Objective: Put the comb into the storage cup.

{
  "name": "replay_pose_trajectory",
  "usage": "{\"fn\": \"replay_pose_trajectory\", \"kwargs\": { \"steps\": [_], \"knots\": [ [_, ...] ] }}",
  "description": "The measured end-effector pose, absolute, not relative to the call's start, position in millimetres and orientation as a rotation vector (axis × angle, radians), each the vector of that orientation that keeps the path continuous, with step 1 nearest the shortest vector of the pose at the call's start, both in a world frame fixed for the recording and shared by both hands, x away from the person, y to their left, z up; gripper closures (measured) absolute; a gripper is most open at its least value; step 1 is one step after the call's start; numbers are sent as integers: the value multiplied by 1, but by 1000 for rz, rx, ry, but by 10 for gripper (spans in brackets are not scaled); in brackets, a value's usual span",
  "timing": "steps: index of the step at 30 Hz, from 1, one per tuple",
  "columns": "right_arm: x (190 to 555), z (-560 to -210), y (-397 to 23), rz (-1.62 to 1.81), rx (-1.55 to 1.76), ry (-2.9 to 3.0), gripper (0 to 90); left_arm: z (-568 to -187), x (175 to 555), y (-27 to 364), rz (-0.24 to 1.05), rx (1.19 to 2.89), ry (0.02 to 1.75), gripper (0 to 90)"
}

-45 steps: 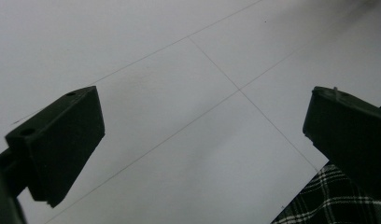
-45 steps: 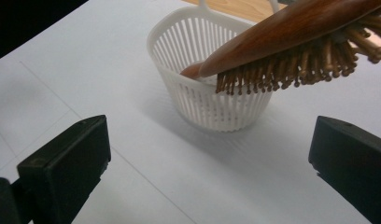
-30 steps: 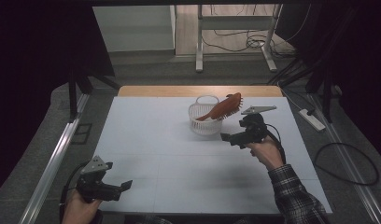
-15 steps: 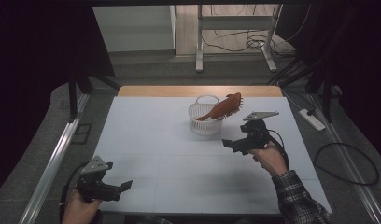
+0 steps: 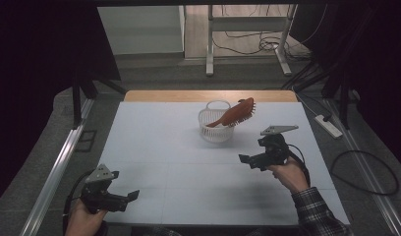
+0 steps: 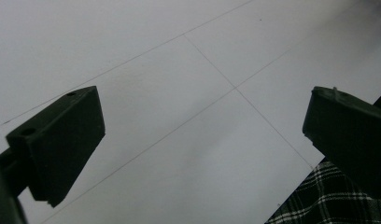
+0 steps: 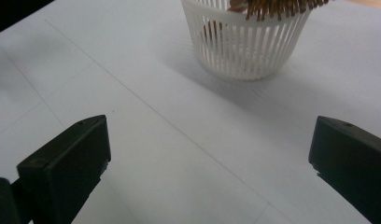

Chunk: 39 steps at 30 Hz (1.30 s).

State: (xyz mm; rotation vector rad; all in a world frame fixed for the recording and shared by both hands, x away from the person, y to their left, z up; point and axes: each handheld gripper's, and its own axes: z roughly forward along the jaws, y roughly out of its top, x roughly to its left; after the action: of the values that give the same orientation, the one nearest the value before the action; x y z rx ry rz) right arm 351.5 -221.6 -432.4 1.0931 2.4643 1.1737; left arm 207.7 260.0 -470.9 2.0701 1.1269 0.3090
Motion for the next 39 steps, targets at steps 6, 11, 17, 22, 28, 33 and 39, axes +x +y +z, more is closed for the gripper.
{"fn": "replay_pose_trajectory", "kwargs": {
  "steps": [6, 11, 17, 22, 28, 33, 39],
  "knots": [
    [344, -434, -229, 1159, 1098, 2481, 0, -471, 208, 260, 309, 2071, 1128, 0],
    [339, -436, -234, 1146, 1114, 2483, 0, -471, 208, 260, 309, 2070, 1129, 0],
    [332, -436, -240, 1146, 1148, 2467, 0, -471, 208, 260, 307, 2069, 1128, 0],
    [326, -436, -246, 1105, 1185, 2451, 0, -471, 208, 260, 306, 2070, 1127, 1],
    [319, -437, -254, 1082, 1213, 2438, 0, -471, 208, 260, 306, 2071, 1126, 1],
    [313, -438, -263, 1079, 1214, 2434, 0, -471, 208, 260, 307, 2072, 1126, 1],
    [306, -441, -271, 1042, 1199, 2431, 0, -471, 208, 260, 308, 2072, 1126, 1]
  ]
}}
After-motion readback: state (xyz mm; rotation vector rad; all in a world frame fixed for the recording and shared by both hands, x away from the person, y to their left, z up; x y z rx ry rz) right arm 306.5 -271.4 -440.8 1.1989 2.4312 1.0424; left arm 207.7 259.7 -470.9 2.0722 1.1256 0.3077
